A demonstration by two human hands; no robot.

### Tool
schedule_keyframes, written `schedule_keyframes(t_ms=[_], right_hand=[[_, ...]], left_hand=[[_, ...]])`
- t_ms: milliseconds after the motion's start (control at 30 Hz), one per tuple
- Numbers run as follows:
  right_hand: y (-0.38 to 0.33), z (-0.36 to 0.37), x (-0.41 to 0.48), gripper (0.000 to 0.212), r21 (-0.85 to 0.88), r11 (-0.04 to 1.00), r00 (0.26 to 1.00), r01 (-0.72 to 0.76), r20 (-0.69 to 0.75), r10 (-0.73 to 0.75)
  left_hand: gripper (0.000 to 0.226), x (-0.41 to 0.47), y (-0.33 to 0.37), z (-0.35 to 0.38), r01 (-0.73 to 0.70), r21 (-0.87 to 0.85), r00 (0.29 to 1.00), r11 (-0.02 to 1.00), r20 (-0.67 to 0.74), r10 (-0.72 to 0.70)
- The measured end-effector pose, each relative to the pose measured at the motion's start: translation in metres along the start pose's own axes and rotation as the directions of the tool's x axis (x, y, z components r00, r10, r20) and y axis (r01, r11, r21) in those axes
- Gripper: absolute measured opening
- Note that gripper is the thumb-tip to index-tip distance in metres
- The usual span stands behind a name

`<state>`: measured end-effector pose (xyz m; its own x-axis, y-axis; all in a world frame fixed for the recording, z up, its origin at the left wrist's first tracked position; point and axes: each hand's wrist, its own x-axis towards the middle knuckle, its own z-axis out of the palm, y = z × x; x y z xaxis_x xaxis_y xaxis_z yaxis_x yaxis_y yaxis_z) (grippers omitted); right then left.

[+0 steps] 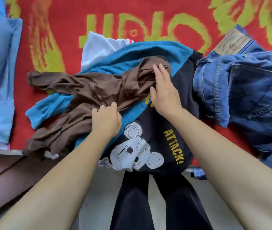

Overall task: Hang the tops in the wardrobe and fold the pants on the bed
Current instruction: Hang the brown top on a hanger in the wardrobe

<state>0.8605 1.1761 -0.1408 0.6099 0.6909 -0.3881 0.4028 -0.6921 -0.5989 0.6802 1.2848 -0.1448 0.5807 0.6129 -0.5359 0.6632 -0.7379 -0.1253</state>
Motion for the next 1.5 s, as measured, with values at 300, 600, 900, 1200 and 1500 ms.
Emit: schedule_keyframes(t_ms=[300, 600, 900, 1200, 1500], right_hand=[[0.013, 0.033, -0.032, 0.040, -0.072, 0.996, 0.986, -0.045, 0.159, 0.056], [0.034, 0.044, -0.058, 0.052, -0.134, 0.990, 0.996, -0.033, 0.080, 0.044], [-0.009, 0.012, -0.089, 0.021, -0.249, 0.963, 0.990, 0.105, 0.113, -0.079], [-0.125, -0.112, -0.123, 0.021, 0.271, 0.961, 0.992, -0.053, -0.093, 0.081], [-0.284, -0.172, -0.205, 0.027, 0.574, 0.812, 0.974, 0.108, 0.102, -0.202]], left_hand=[[0.039, -0.026, -0.019, 0.019, 0.336, -0.284, 0.921, 0.898, -0.099, -0.376], [0.027, -0.010, 0.025, 0.014, 0.099, -0.235, 0.990, 0.967, -0.074, -0.119], [0.017, -0.073, -0.001, -0.013, 0.271, -0.781, 0.855, 0.562, -0.073, -0.514], [0.040, -0.180, -0.055, -0.145, 0.124, -0.794, 0.794, 0.595, -0.280, -0.540], [0.017, -0.336, -0.113, -0.240, -0.070, -0.962, 0.490, 0.264, -0.264, -0.831]])
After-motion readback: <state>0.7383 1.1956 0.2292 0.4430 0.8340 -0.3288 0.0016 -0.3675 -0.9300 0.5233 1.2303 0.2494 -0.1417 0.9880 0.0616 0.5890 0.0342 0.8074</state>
